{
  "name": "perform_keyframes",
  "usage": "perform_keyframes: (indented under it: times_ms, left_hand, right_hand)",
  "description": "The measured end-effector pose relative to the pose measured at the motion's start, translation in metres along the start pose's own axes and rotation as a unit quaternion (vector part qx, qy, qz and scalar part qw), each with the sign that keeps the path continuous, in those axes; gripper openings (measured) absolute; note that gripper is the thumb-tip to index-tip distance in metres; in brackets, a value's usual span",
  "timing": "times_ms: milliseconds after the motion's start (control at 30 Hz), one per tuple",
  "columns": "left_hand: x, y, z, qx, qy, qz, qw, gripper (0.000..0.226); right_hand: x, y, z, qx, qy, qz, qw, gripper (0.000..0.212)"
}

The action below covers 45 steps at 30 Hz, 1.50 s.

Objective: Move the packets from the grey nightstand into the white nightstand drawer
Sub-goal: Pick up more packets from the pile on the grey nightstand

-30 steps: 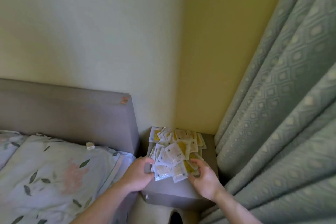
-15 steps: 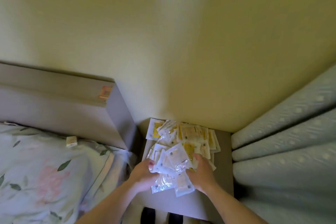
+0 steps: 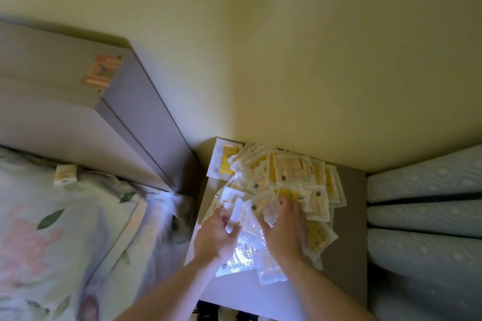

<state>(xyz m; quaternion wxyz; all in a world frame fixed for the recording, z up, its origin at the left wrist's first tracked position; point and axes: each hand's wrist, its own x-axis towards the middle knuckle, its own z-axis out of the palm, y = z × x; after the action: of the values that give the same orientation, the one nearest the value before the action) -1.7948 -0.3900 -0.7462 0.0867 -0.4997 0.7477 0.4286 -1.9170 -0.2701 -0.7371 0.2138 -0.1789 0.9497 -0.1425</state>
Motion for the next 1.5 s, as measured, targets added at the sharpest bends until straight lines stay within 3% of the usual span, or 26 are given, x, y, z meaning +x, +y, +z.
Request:
perform_keyframes:
  times_ms: [233,400,567,700,867,1067,1200,1500]
  left_hand:
    - [0.005,-0.003,0.015,-0.054,0.015,0.025,0.998,0.02]
    - [0.0,0.005,0.014,-0.089,-0.024,0.005,0.996,0.021]
    - [-0.014,0.013,-0.001,-0.067,-0.048,0.021,0.996,0.018]
    - [-0.027,-0.004,-0.03,0.044,-0.06,0.076,0.994,0.013]
    - [-0.029,-0.017,-0.056,0.198,-0.063,0.167,0.964,0.001]
    - [-0.014,0.003,-0.052,0.247,-0.062,0.25,0.934,0.013]
    - [0.007,0.016,-0.033,0.284,-0.016,0.322,0.903,0.017]
    - [0.033,0.01,-0.01,0.333,0.004,0.303,0.893,0.02]
  right_hand:
    - [0.002,0.006,0.01,0.003,0.034,-0.012,0.999,0.056]
    - [-0.004,0.013,-0.002,-0.034,0.013,0.011,0.999,0.025]
    - [-0.018,0.035,-0.02,0.002,-0.014,0.043,0.999,0.031]
    - [-0.033,0.047,-0.018,0.123,-0.045,0.105,0.986,0.026]
    - [-0.063,0.068,-0.009,0.207,-0.081,0.121,0.967,0.026]
    - [-0.093,0.091,-0.005,0.181,-0.088,0.173,0.964,0.022]
    - [-0.098,0.091,-0.002,0.155,-0.084,0.17,0.97,0.015]
    - [-0.089,0.067,0.012,0.124,-0.063,0.182,0.973,0.022]
